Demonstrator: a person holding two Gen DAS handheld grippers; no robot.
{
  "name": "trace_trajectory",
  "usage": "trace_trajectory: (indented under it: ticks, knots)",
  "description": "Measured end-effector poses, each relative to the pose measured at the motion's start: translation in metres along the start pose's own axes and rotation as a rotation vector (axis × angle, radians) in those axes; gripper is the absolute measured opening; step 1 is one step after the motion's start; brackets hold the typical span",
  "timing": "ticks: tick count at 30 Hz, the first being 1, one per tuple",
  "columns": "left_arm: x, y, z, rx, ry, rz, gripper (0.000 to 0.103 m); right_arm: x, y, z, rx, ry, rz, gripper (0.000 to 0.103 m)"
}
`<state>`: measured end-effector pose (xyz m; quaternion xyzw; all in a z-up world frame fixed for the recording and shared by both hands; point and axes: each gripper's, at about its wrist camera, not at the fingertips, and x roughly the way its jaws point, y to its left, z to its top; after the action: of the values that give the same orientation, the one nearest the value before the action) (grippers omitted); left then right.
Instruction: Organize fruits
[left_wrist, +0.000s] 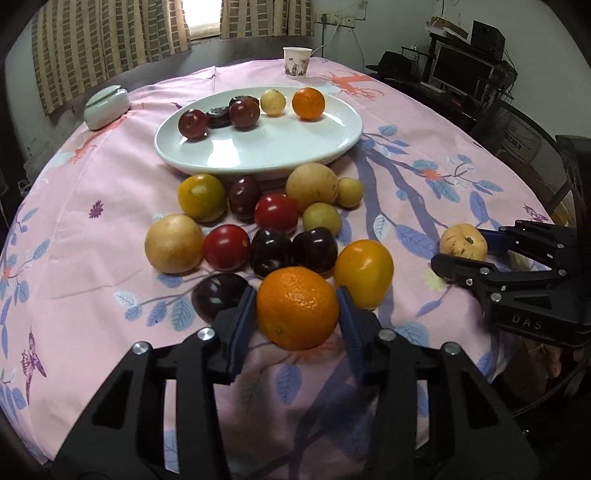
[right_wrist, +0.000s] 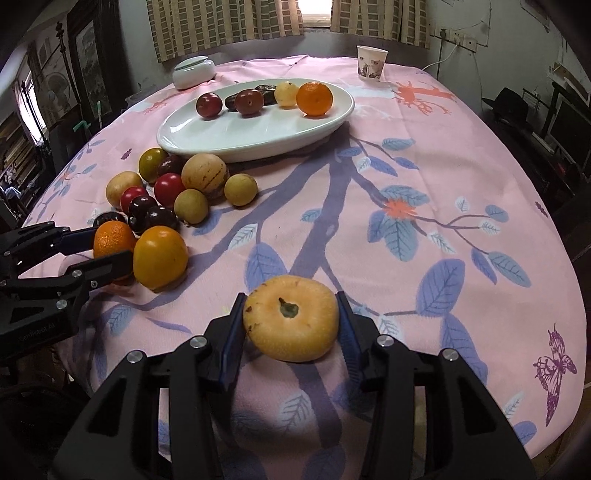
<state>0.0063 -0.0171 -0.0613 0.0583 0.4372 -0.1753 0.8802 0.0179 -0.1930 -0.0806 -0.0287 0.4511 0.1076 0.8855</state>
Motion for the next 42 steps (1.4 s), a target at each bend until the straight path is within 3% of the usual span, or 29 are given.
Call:
trace_trajectory:
  ticks: [7,12,29,36,42]
  knots:
    - [0.001,-0.002,-0.007,0.007,0.008,-0.019,0.045,-0.002,0.006,-0.004,-0.014,0.013,-0.045,0.048]
    - [-0.004,0.003,-0.010,-0.014,0.005,-0.032,0.043,-0.009,0.003,-0.004,0.035,0.000,0.002,0.047]
    - [-0.043,0.037,0.005,-0.068,-0.083,-0.010,0.043,-0.028,0.017,0.025,0.044,-0.074,0.040,0.047]
    - [-0.048,0.042,0.029,-0.047,-0.119,0.007,0.043,-0.022,0.020,0.042,0.025,-0.077,0.066,0.047]
    - [-0.037,0.063,0.077,-0.054,-0.119,0.022,0.043,-0.013,0.024,0.078,-0.012,-0.079,0.092,0.047]
